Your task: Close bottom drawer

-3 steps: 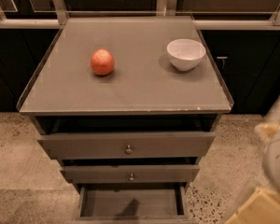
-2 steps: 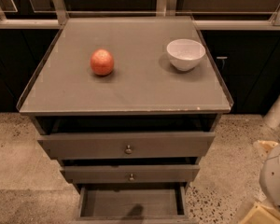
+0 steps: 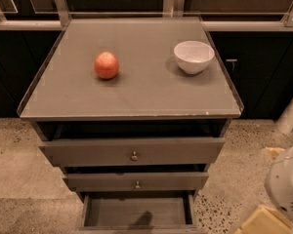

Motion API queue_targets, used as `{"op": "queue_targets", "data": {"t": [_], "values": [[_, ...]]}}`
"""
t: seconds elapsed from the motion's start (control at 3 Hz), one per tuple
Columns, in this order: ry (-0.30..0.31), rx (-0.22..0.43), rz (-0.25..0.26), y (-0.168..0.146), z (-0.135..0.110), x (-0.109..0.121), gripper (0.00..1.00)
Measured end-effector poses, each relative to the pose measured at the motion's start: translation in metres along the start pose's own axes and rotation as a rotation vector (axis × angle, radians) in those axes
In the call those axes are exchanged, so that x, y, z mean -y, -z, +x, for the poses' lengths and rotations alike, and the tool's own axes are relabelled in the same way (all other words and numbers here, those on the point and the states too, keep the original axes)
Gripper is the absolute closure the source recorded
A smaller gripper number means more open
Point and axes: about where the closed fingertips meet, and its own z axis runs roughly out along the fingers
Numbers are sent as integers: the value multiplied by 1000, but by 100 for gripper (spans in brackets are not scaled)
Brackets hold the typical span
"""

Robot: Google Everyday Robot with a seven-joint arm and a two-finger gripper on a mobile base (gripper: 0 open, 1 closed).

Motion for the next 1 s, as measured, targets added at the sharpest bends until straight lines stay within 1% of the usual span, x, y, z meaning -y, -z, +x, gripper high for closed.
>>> {"op": "queue_targets", "data": {"t": [0.33, 0.67, 1.0], "values": [[-111, 29, -76, -78, 9, 13, 0], [-229, 61, -153, -153, 33, 4, 0], [-352, 84, -215, -222, 63, -13, 0]]}}
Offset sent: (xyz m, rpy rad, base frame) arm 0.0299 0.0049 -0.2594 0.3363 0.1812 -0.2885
